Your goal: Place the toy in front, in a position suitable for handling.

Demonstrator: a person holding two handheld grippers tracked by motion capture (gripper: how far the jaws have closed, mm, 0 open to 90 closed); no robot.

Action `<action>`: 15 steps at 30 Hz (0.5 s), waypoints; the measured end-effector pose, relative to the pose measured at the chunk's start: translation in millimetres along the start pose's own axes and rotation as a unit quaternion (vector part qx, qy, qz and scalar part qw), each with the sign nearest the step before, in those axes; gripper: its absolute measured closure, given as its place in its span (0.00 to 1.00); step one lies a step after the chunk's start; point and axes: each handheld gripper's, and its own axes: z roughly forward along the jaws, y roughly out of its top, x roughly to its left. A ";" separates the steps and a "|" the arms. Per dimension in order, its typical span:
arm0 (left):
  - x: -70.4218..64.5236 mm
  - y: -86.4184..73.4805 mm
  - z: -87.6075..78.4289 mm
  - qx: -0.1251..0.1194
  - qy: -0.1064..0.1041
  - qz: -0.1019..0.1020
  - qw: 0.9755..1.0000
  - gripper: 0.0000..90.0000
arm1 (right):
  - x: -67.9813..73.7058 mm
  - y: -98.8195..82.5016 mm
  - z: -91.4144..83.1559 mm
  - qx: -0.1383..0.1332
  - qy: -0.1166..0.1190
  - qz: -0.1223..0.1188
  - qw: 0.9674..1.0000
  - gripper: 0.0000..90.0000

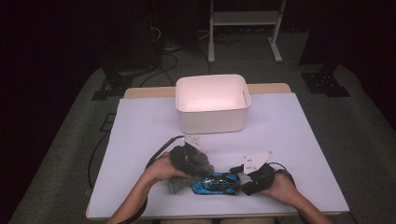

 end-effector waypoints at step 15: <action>-33.1 -3.9 -13.9 -0.017 0.005 0.053 0.998 0.80 | 3.9 2.8 4.1 0.010 0.053 0.033 0.998 0.37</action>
